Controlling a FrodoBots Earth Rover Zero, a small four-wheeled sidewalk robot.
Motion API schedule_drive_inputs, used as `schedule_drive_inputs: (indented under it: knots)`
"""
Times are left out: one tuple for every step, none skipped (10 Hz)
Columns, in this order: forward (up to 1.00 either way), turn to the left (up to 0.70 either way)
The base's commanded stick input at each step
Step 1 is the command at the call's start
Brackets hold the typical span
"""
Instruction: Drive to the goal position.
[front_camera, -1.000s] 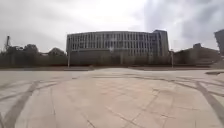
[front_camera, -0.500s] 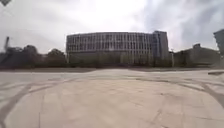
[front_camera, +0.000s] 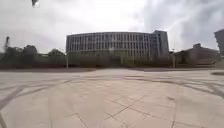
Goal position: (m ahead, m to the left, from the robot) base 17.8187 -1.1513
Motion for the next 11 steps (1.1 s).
schedule_drive_inputs:
  knots:
    - [0.70,0.00]
    - [0.70,0.00]
    - [0.70,0.00]
    - [0.70,0.00]
    - [0.70,0.00]
    - [0.70,0.00]
    - [0.70,0.00]
    - [0.70,0.00]
    - [0.70,0.00]
    - [0.70,0.00]
    - [0.70,0.00]
